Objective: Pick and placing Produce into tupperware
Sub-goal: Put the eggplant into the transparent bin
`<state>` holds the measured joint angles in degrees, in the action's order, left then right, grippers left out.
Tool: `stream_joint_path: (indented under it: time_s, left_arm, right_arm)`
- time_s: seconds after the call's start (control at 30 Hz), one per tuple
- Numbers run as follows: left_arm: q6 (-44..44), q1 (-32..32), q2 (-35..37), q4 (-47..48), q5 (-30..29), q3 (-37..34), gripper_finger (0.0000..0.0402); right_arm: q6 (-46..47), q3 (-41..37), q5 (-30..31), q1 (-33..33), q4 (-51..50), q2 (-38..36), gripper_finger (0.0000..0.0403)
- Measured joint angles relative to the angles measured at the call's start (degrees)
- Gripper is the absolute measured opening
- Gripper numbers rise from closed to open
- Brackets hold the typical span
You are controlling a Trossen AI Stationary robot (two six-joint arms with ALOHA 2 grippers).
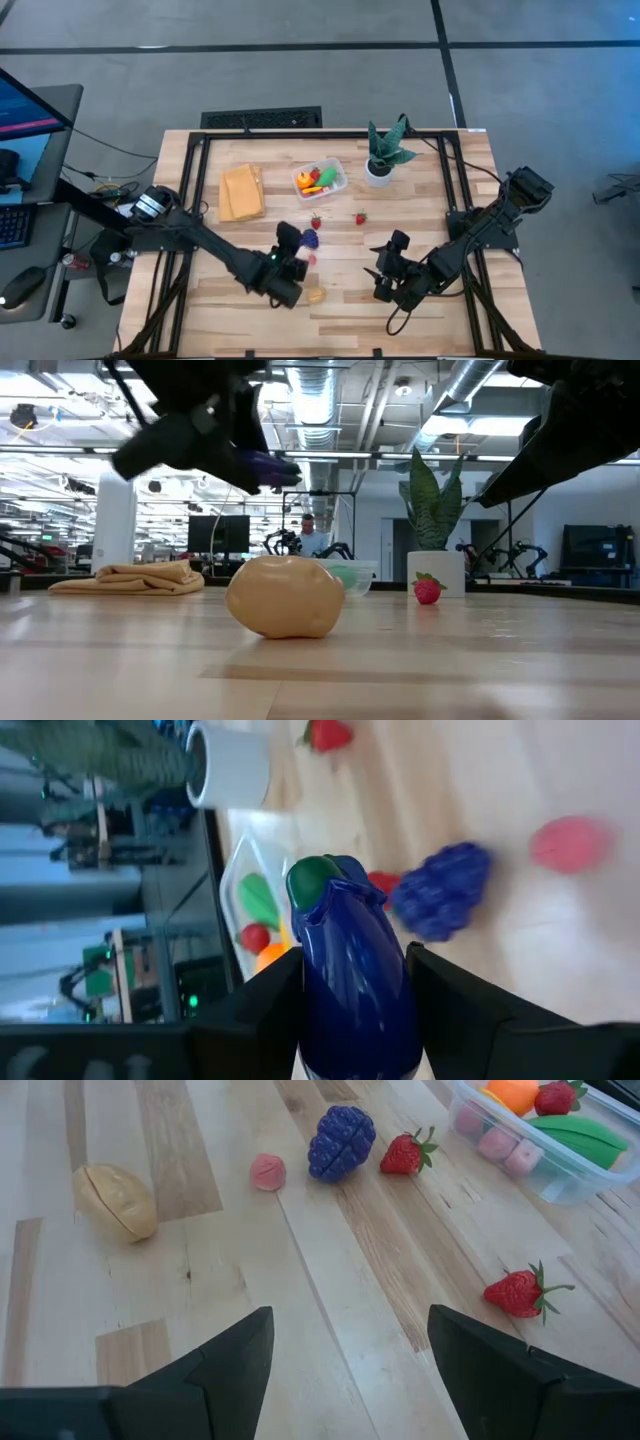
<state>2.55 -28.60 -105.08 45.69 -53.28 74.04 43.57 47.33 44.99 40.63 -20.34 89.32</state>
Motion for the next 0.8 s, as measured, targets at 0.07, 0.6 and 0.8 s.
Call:
stream_joint_path:
  time_s: [0.07, 0.6, 0.8]
  left_arm:
    - [0.15, 2.13, 0.0, 0.47, 0.03, -0.05, 0.016]
    - [11.41, 21.91, 0.0, -2.7, 5.88, -0.11, 0.016]
    - [15.59, 28.38, 0.0, -8.54, 13.33, -0.11, 0.016]
  right_arm:
    - [0.0, 0.0, 0.0, 0.0, 0.01, 0.0, 0.026]
    - [-0.02, 0.0, 0.0, 0.0, 0.0, 0.0, 0.026]
    - [-0.02, 0.0, 0.0, -0.01, -0.03, 0.0, 0.026]
